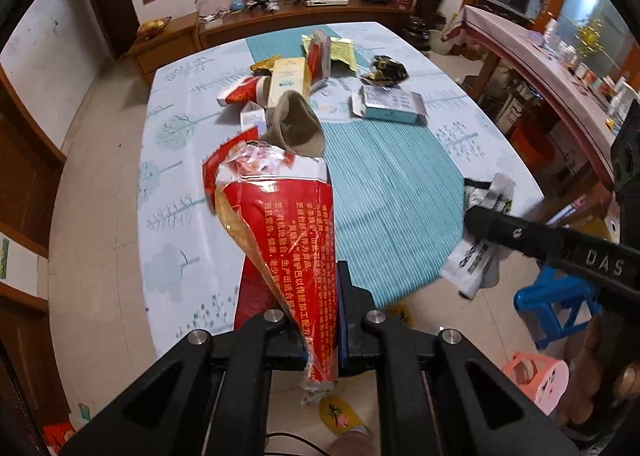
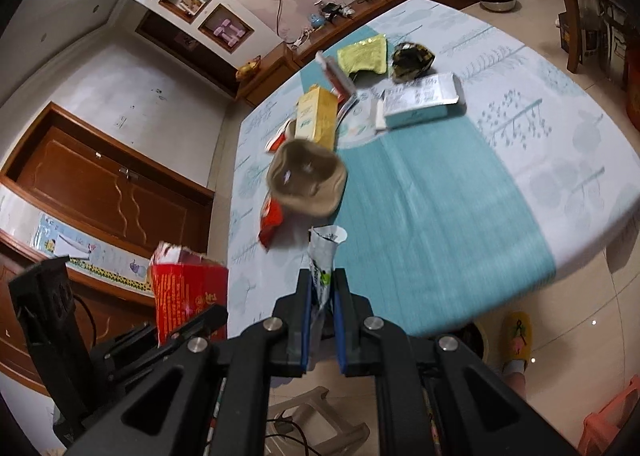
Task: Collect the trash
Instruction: 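Carry both items down to the black bin and open both tools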
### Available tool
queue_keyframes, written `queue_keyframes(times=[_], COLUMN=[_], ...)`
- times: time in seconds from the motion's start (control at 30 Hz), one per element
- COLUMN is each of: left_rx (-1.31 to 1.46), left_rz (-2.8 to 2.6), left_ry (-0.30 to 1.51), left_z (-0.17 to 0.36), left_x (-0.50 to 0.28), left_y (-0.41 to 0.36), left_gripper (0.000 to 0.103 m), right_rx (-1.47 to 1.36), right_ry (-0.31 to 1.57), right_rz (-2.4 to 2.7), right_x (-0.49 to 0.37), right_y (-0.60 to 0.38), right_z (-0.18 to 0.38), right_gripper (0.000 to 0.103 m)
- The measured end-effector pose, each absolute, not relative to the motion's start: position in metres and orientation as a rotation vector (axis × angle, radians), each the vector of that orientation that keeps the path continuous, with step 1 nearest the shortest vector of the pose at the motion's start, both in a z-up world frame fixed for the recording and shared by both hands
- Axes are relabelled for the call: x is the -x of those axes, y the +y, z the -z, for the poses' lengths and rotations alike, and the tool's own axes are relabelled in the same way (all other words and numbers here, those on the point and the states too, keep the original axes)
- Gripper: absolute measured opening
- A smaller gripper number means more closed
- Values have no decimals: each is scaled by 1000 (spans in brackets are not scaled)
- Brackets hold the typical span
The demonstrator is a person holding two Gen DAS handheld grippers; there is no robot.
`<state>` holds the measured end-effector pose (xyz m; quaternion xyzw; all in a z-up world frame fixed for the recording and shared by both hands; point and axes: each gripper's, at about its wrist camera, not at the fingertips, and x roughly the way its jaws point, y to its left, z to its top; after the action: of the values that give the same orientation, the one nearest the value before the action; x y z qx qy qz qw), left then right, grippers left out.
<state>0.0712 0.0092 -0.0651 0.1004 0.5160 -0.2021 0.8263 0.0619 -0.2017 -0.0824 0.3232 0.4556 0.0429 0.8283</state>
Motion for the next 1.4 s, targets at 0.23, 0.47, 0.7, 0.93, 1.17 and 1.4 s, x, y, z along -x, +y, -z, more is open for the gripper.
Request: queue_keyframes(times=[0.23,0.47,0.7,0.93,1.17,1.4], left_rx=[-209,-184,-165,-78,-21,-6], left_rz=[493,516,505,465,434,369], left_ry=[1132,1201,1267,1304,1321,1328], left_z=[79,107,149,218,315,414], left_x=[-37,-14,4,17,25,24], left_y=[19,18,17,22,19,11], left_gripper=[7,7,7,7,8,9], right_rx=[-679,-665,-673,-647,-568,-517], right_ry=[1019,1093,1170,1242,1303,1335], right_rz=[-65,-43,-25,-39,-69,-80], right_x=[-24,4,16,18,11,1], right_y=[-175,-165,-165,-162,-162,-174], right_z=[95,115,153,220,323,426], right_gripper=[10,10,10,10,10,11])
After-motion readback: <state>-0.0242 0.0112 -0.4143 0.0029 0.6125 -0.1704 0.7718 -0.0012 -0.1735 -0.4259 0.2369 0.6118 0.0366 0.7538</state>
